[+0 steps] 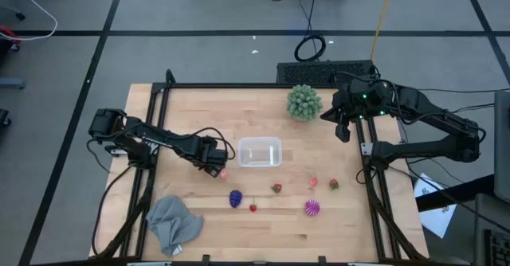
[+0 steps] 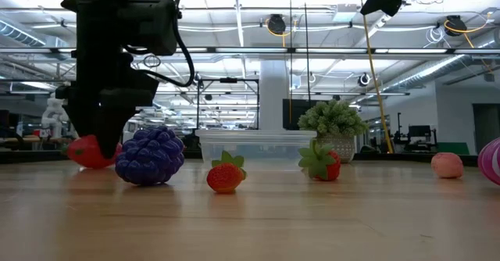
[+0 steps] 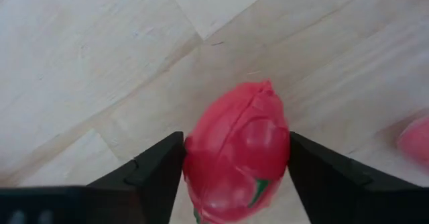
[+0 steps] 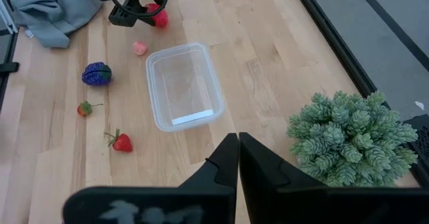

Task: Pick and placing Produce into tupperware
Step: Put the red dragon fruit into the transparent bin

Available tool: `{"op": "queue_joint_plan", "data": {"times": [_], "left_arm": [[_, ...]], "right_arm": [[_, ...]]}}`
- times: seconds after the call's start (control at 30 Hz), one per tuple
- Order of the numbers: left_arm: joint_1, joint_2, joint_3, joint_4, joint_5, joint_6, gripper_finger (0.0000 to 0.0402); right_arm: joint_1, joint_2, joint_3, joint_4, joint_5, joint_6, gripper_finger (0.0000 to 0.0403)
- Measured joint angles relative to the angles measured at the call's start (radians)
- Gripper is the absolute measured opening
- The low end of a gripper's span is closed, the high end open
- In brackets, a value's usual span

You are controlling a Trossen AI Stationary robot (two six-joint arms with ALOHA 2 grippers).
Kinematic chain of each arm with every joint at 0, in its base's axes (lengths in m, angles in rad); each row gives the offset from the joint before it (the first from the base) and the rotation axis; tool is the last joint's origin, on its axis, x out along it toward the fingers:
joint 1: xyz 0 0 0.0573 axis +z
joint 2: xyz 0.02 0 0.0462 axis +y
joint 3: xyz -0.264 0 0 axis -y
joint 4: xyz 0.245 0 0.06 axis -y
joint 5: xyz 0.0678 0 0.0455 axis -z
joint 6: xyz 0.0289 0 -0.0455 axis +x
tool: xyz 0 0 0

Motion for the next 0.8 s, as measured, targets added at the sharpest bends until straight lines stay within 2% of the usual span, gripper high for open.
{"op": "queue_joint_plan", "data": {"times": [0.1,0.2,0.47,0.8], "left_arm": [[0.000,0.000,0.000,0.000,0.000,0.000,0.0222],[0.000,0.000,0.001,0.000,0.000,0.000,0.0215],[0.000,0.000,0.001,-0.001,0.000,-0.002,0.0235],[0.001,-0.019,0.025,-0.008,0.006,0.017,0.0238]], "right_arm": [[0.000,0.000,0.000,0.000,0.000,0.000,0.0004],[0.000,0.000,0.000,0.000,0.000,0.000,0.0004],[0.000,0.000,0.000,0.024,0.000,0.000,0.0004],[0.000,0.000,0.000,0.060,0.000,0.000,0.0004]]}}
